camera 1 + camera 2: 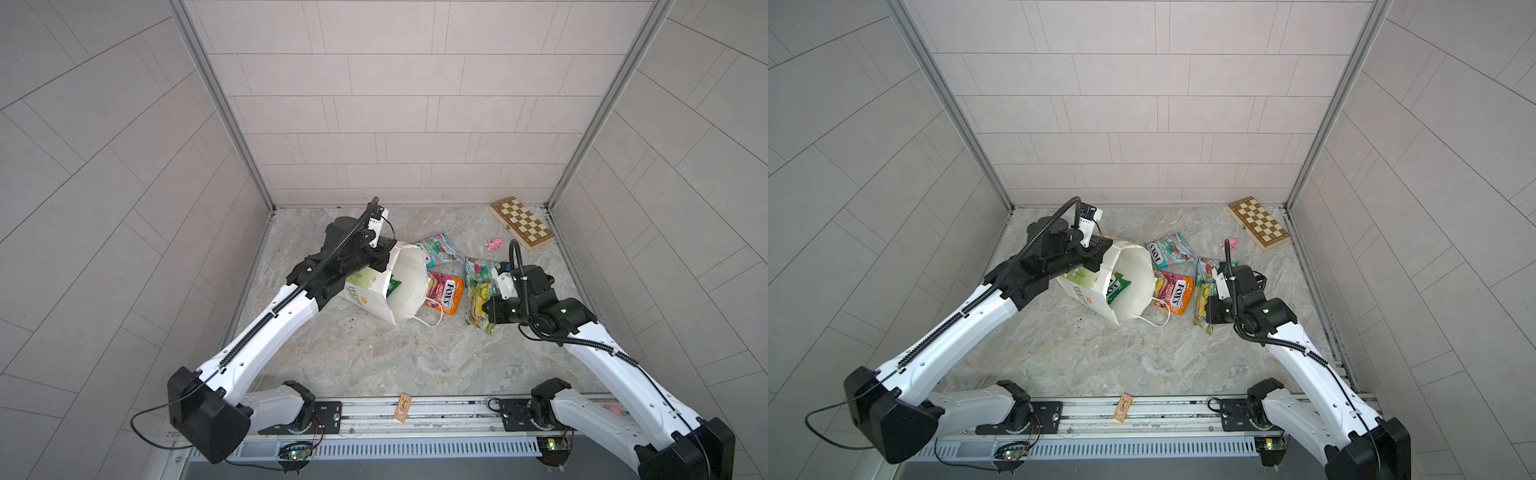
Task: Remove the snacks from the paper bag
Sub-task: 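Lower the Spring Tea packet onto the table beside the orange packet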
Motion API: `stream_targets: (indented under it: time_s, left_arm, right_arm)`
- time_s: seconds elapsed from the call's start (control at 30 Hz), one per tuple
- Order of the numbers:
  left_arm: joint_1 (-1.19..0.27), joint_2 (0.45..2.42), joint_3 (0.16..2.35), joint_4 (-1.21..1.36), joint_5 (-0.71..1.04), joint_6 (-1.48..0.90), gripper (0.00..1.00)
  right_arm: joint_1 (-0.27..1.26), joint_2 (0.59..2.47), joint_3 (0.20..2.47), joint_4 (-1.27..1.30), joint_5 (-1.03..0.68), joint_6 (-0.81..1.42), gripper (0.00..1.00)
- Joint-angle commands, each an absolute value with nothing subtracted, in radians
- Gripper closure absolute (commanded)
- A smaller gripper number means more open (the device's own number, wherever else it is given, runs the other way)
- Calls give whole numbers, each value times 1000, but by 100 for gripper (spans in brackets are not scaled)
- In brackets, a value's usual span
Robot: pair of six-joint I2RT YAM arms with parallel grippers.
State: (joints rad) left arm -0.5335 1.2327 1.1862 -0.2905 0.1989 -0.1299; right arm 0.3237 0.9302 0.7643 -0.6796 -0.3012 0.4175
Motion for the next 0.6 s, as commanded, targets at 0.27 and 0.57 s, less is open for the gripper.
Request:
stream_targets:
  time_s: [0.27,0.57]
  left_arm:
    - [-536,1213,1205,-287,203,-125,100]
    - [-537,1214,1206,-287,203,-125,100]
  right_arm:
    - [275,953,709,-574,-421,431,100]
    - [202,990,650,-520,-481,438,100]
